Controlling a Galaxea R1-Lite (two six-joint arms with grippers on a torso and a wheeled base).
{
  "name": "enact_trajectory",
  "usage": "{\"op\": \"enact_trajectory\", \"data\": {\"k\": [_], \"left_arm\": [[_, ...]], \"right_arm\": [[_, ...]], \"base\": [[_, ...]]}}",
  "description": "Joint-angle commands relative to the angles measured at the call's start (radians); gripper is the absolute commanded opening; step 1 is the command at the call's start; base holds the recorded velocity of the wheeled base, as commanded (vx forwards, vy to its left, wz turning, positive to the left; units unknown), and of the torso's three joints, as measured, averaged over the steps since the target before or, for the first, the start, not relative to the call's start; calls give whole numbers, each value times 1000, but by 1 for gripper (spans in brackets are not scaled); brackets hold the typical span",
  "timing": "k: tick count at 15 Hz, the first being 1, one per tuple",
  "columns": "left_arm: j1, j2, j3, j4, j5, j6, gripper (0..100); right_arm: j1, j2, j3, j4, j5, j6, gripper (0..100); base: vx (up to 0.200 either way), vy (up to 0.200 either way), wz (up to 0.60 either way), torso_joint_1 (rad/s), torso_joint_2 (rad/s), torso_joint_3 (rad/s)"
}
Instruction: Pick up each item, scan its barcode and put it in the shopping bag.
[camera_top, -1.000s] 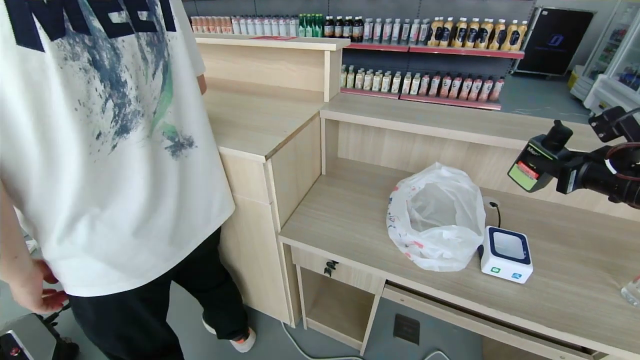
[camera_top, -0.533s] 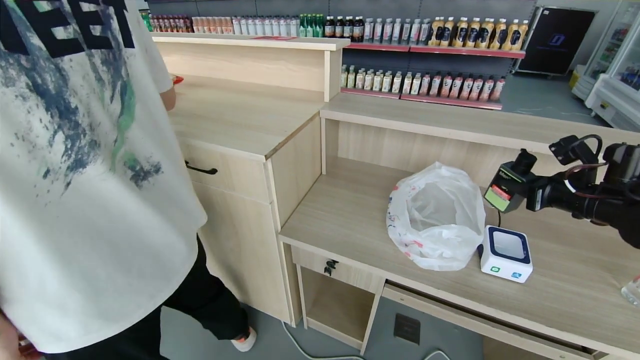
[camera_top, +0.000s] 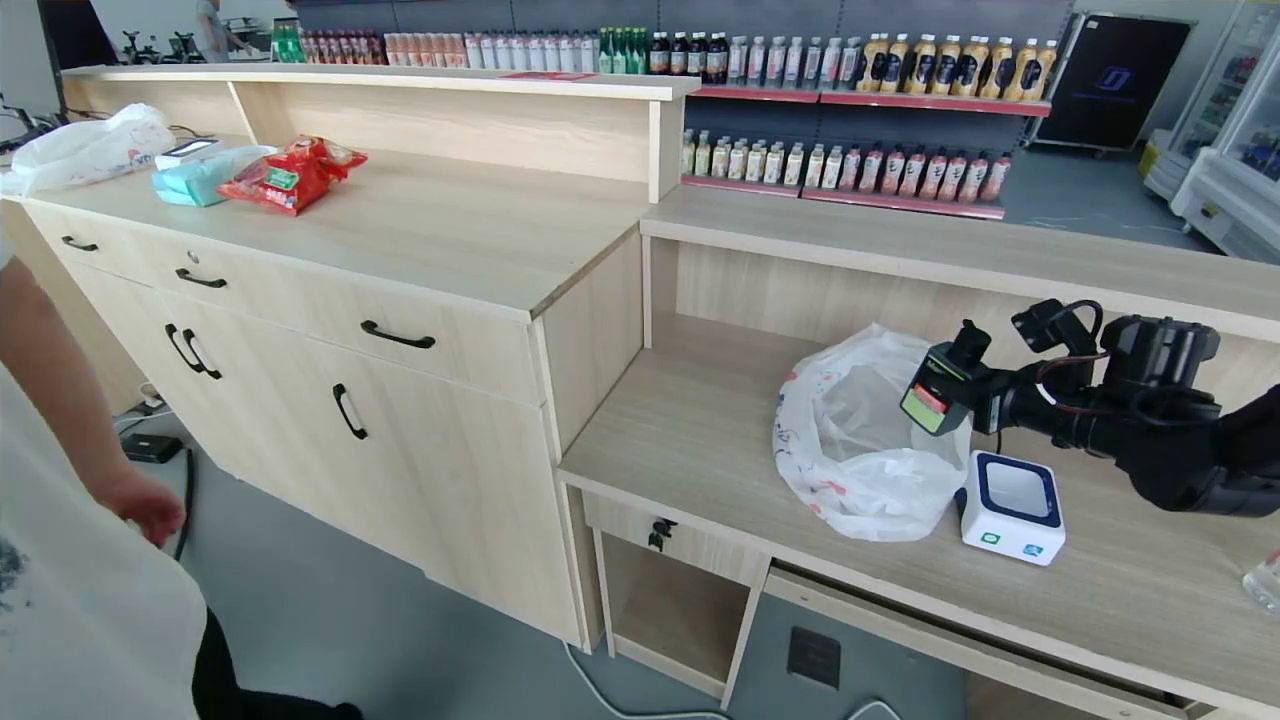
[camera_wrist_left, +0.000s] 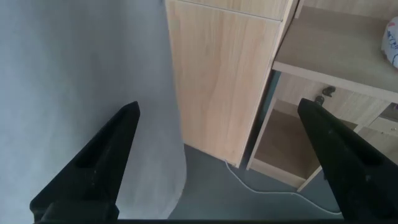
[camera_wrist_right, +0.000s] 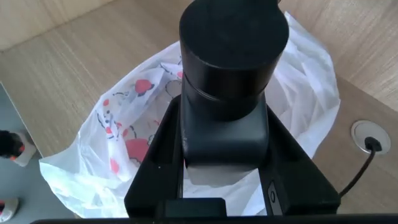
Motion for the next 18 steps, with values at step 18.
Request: {"op": "enact_trajectory", "data": {"k": [18], "left_arm": [[0, 0, 0, 0, 0, -1, 100]], "right_arm": [[85, 281, -104, -126, 5, -1, 0]], "base": [[0, 0, 0, 0, 0, 0]]}}
